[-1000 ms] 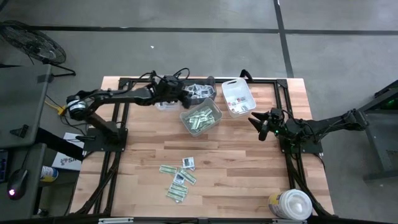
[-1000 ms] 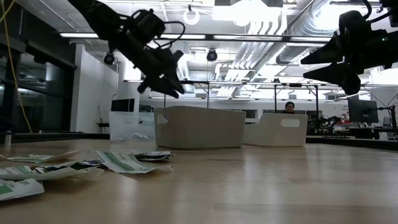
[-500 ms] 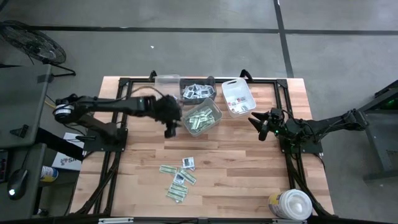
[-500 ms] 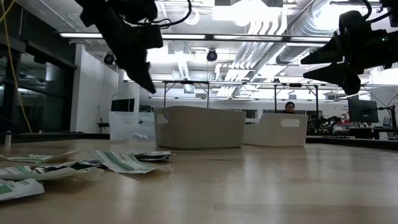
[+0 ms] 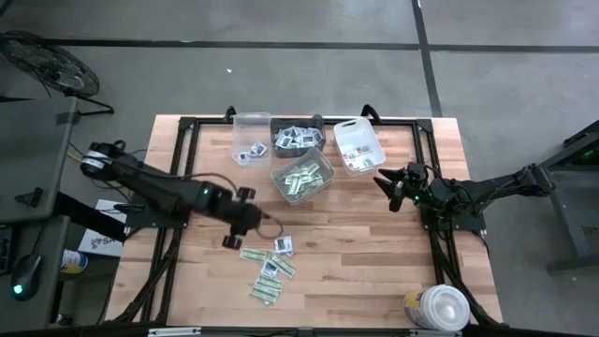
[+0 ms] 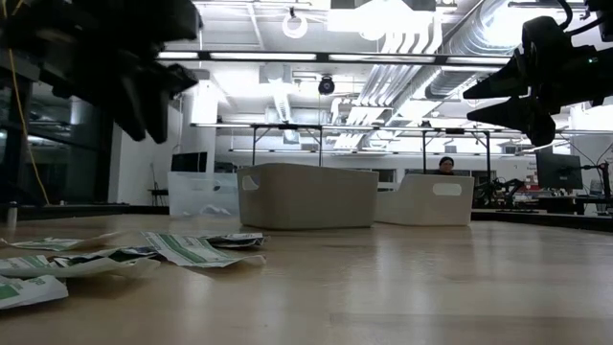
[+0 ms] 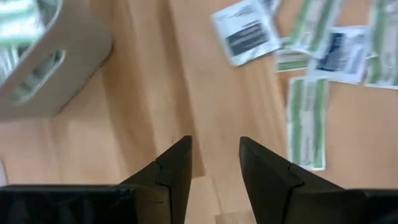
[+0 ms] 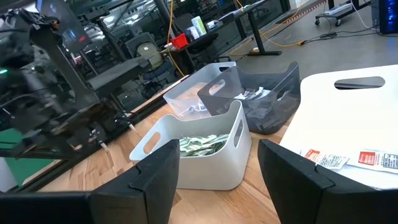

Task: Pick & Place First Aid Supplies
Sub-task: Put the bandage pack into the gray bin

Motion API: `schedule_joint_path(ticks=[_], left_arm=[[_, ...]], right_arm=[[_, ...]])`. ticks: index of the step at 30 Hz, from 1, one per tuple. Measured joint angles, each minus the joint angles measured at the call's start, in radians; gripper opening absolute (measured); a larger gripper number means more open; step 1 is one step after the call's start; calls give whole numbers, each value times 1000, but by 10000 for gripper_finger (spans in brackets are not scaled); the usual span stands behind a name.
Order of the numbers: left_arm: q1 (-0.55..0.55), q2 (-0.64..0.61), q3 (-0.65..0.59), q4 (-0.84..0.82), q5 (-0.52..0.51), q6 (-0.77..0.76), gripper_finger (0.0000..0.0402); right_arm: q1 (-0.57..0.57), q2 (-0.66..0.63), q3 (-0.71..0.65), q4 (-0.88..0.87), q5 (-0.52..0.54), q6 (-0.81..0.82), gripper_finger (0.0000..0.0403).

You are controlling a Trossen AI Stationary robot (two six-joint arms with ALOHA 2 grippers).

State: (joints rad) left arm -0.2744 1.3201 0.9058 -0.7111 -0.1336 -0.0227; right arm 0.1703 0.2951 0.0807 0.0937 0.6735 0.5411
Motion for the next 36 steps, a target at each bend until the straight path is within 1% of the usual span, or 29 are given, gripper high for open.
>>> schedule_joint_path(ticks=[3,7,13,16,23,29,36], left_arm=[[-70,0,0,10,-37,0,131],[-134,10,0,14,-66,-1,131],[-209,10,0,8,-109,-8,131],[-250,10,0,-6,-111,-8,131],[-327,56,0,-9,-162,-36,131],[-328,110,0,-3,-131,-98,131],[-329,159,0,97,-77,-151,132]], right_arm=[[0,0,0,0,0,0,211],[0,0,0,0,0,0,211],[0,0,0,0,0,0,211],[0,0,0,0,0,0,211],[0,0,0,0,0,0,211],[0,0,0,0,0,0,211],[0,0,0,0,0,0,211]])
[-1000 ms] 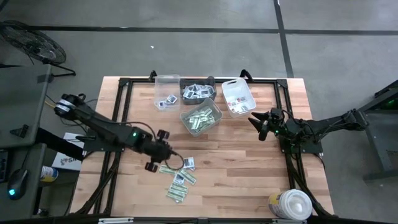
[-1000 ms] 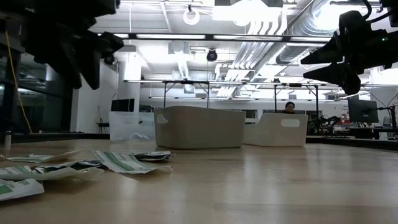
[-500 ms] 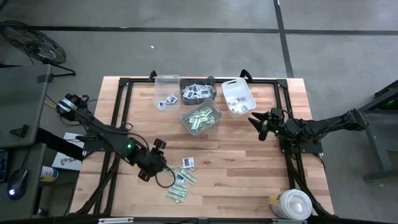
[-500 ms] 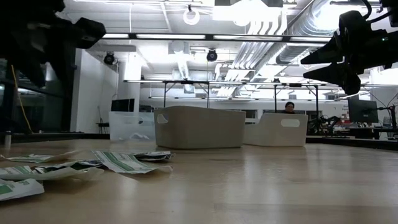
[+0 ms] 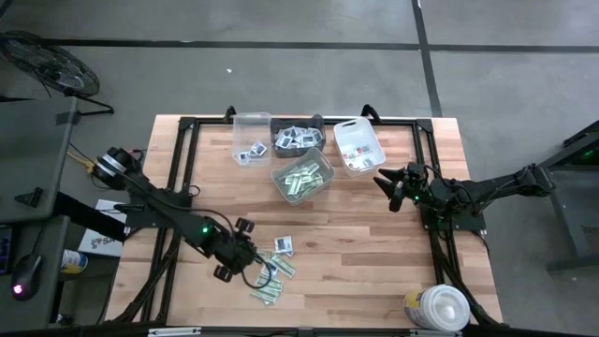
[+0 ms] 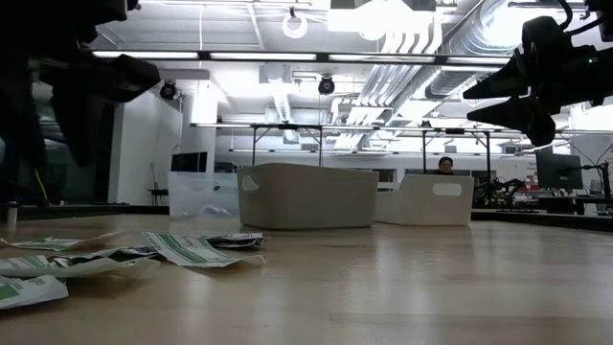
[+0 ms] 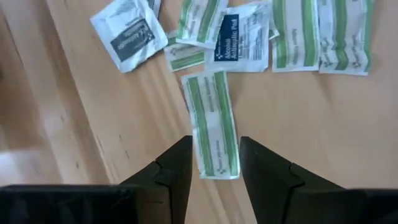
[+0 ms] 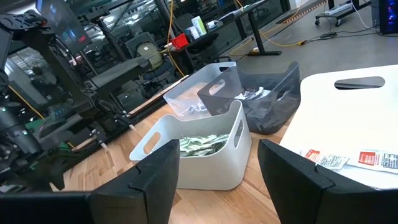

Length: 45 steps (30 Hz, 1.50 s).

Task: Pick & Place First Aid Supplies
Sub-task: Put the bandage pack into the gray bin

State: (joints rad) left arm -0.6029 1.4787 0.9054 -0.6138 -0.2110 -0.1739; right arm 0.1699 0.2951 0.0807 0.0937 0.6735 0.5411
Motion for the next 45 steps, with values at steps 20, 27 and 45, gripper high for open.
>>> schedule_joint_path(ticks=[20,27,45], left_arm=[[81,-23,-174,349,56,-21,247],[130,2,-174,359,135,141,261],[132,91,-173,444,75,151,261]], right_arm=[[0,10,0,-2,0,0,211],[0,11,0,0,0,0,211],[0,11,0,0,0,0,211]])
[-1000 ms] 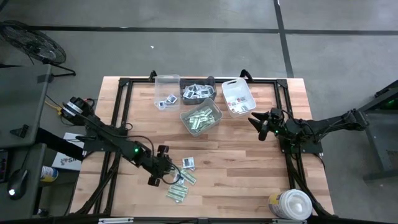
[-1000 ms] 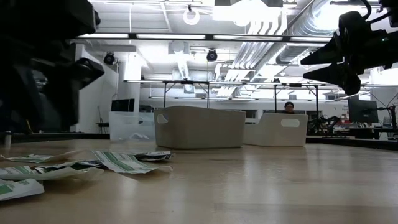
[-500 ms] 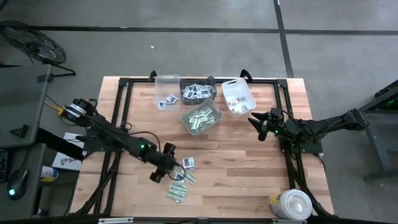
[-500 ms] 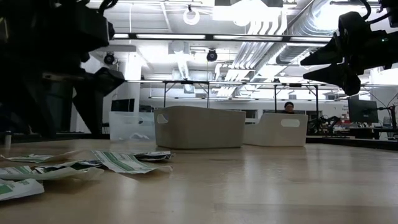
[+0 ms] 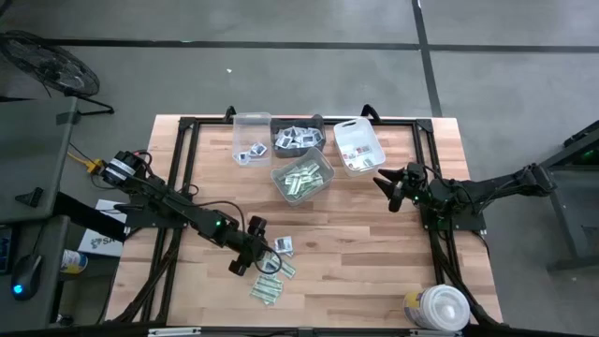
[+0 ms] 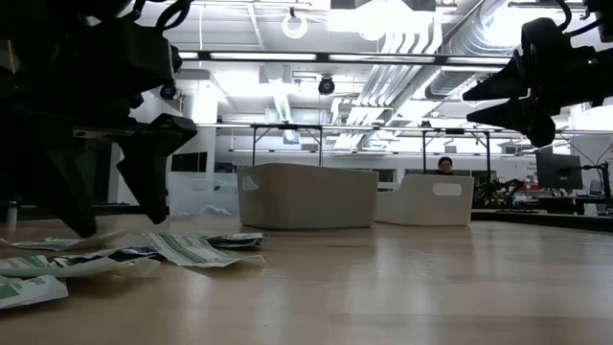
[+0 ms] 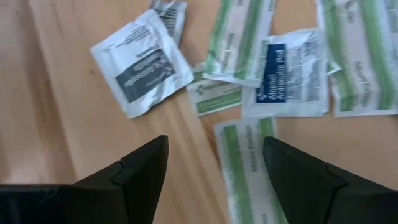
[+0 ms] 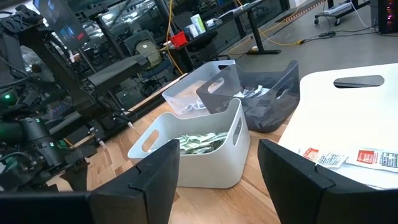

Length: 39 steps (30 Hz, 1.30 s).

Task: Pick & Place First Aid Supplies
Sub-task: Put the bandage pack into the gray bin

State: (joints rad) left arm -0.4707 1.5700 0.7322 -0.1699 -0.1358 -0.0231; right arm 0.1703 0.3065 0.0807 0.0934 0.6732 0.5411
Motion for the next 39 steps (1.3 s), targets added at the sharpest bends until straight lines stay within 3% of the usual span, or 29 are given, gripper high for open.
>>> schedule_joint_path(ticks=[17,29,39], left_arm=[[-1,37,0,2,-56,-3,255],[0,113,-33,87,53,-111,135],[1,126,-34,89,59,-141,90]], right_arm=[[0,0,0,0,0,0,211],[0,0,0,0,0,0,211],[0,1,0,0,0,0,211]])
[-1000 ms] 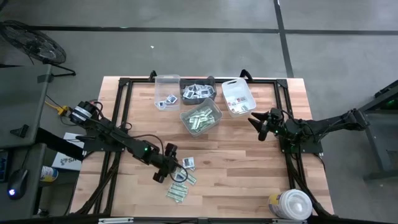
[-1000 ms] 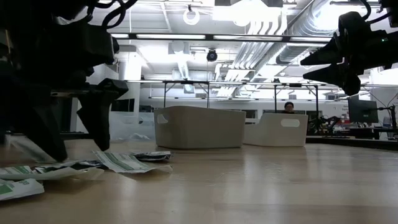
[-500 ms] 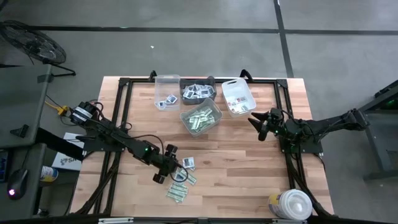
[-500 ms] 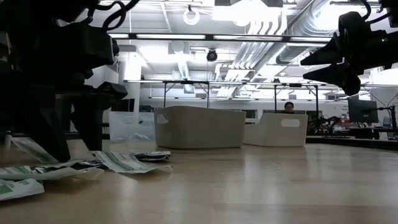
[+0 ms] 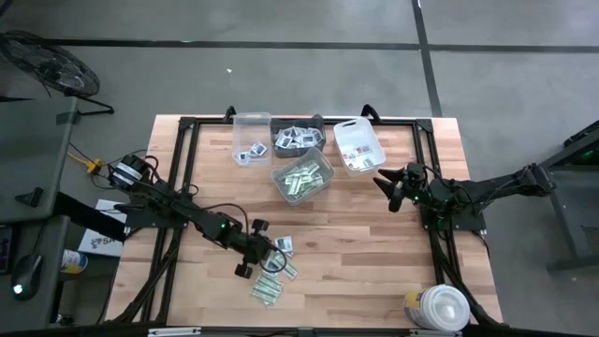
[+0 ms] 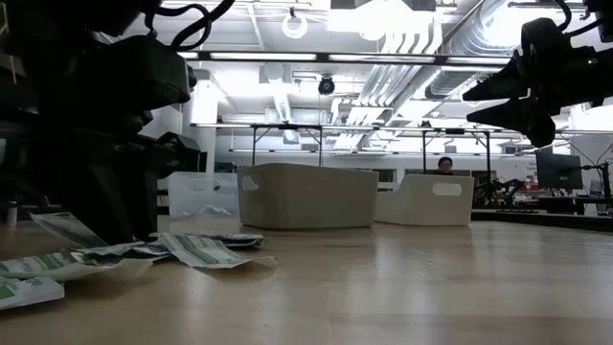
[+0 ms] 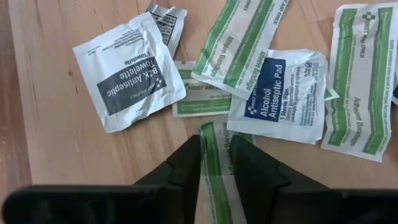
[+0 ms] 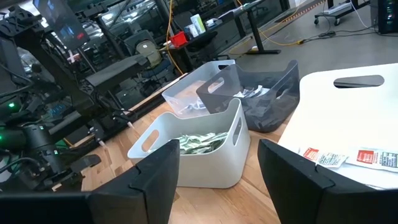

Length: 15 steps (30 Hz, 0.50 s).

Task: Pick & Place First Aid Supplies
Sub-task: Put the bandage pack into the gray bin

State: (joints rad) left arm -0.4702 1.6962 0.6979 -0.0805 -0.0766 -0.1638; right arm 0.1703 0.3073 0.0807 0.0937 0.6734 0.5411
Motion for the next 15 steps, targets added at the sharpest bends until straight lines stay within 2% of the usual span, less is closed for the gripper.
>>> schedule_joint_path(ticks=[10,15], left_arm=[[0,0,-1,-8,10,-10,9],[-1,-35,-4,-46,23,-22,4]], right_arm=[[0,0,0,0,0,0,211],[0,0,0,0,0,0,211]])
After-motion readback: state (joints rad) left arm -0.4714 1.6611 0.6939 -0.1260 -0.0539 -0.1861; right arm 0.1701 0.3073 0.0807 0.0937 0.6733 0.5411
